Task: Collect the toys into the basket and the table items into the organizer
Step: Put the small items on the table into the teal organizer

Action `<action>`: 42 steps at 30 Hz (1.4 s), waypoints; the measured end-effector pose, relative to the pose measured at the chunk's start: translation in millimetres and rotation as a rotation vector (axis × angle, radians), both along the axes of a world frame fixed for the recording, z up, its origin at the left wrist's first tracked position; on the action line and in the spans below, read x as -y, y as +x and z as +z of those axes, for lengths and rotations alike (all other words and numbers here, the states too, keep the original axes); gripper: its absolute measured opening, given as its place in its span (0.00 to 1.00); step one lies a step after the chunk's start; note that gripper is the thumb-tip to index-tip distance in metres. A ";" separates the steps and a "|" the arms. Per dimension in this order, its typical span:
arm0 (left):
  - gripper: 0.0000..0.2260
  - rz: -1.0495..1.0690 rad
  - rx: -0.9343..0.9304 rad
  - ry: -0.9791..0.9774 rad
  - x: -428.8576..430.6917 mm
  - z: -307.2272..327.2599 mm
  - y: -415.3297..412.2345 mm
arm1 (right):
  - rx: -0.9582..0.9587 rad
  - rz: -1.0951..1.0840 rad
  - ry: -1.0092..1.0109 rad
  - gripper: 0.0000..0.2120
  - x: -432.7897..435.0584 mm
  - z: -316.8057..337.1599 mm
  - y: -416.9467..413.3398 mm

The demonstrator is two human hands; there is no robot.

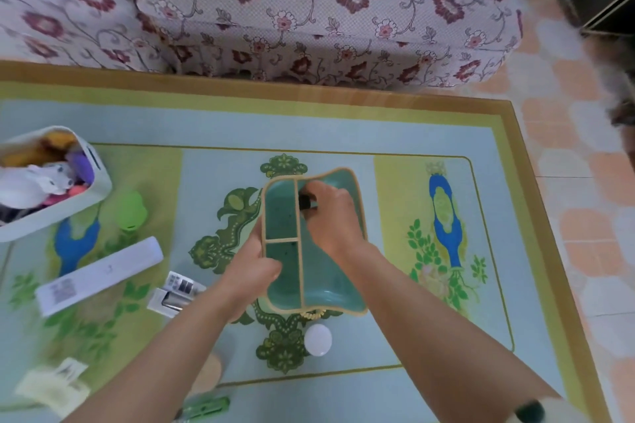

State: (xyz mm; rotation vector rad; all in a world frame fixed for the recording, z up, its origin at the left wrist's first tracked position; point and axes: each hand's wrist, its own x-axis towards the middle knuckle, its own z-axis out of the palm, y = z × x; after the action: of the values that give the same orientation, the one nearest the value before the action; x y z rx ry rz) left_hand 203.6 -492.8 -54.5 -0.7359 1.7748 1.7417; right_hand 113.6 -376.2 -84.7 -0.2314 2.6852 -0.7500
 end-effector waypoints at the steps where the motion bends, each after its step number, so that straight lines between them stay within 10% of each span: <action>1: 0.33 0.009 0.006 -0.010 4.0 -0.9 1.5 | 0.006 0.011 -0.007 0.13 5.5 -4.1 -1.0; 20: 0.27 0.266 0.001 -0.101 80.1 -11.6 11.1 | -0.038 -0.046 -0.423 0.10 44.1 45.7 -33.9; 30: 0.27 0.303 0.085 -0.146 108.1 -47.7 12.8 | 0.215 -0.146 0.153 0.07 24.3 -50.7 -28.5; 42: 0.31 0.261 0.080 -0.105 114.8 -56.3 11.3 | 0.220 -0.206 0.313 0.05 37.5 -90.3 -27.6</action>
State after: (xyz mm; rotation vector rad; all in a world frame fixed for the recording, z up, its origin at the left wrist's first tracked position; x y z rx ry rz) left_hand 214.9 -607.6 -110.9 -1.1096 1.7910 1.7636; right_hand 86.0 -413.7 -175.0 0.1968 2.5897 -0.3730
